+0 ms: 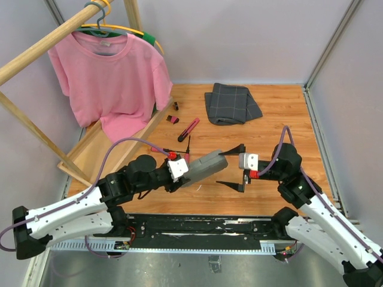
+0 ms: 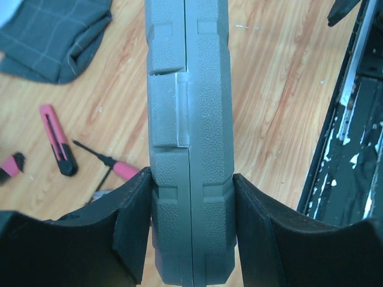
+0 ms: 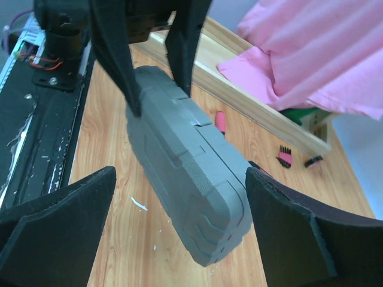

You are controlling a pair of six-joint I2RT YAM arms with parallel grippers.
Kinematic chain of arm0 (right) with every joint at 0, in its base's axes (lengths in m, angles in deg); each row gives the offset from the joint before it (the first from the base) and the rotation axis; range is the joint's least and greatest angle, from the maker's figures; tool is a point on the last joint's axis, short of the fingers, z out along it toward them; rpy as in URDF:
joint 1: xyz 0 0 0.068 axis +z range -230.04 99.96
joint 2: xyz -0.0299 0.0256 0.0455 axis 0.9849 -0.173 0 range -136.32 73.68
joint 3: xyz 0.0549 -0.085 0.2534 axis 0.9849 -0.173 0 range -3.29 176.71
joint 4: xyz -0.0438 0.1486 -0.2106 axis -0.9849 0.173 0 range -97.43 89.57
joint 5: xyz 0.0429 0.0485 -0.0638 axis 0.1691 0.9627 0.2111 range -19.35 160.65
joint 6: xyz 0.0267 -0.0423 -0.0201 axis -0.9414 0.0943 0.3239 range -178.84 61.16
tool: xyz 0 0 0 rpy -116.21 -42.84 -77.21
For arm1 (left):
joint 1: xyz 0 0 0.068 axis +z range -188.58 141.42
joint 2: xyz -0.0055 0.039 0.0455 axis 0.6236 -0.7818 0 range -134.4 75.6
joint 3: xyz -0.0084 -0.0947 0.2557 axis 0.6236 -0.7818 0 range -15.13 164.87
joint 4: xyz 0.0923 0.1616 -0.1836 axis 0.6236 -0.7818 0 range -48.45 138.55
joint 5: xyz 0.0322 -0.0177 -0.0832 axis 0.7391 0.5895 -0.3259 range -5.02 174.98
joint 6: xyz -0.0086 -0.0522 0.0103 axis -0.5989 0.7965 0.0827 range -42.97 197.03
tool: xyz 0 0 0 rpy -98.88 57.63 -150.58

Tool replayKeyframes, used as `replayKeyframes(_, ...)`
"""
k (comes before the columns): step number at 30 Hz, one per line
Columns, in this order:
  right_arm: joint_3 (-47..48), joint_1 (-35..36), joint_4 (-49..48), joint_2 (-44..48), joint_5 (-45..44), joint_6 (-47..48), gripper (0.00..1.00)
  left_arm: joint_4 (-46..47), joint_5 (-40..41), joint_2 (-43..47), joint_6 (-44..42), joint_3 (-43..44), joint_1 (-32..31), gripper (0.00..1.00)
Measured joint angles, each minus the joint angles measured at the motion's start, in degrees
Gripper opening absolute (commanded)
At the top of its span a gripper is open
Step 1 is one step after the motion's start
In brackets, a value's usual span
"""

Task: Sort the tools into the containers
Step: Open the storage box at the center of the board.

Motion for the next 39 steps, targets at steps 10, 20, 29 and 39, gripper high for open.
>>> replayKeyframes(10,2.97,5.64,6.93,-4.33,-1.84,12.13,0.88,-0.72,-5.66,2.21,-16.41,-2.23,0.00,0.00)
replayKeyframes(20,9.77,11.67,15.23,-13.22,-9.31,16.96,0.84,-3.08,-4.74,-0.50,-24.65,-2.25,0.00,0.00)
replayKeyframes(29,13.44,14.29,22.29,-20.48,-19.76,18.91,0.71,-3.08,-3.04,-0.37,-28.26,-2.25,0.00,0.00)
replayKeyframes(39,15.28,17.57,24.17,-24.79,-26.38,19.56,0.34,-3.08,-2.62,0.17,-28.76,-2.25,0.00,0.12)
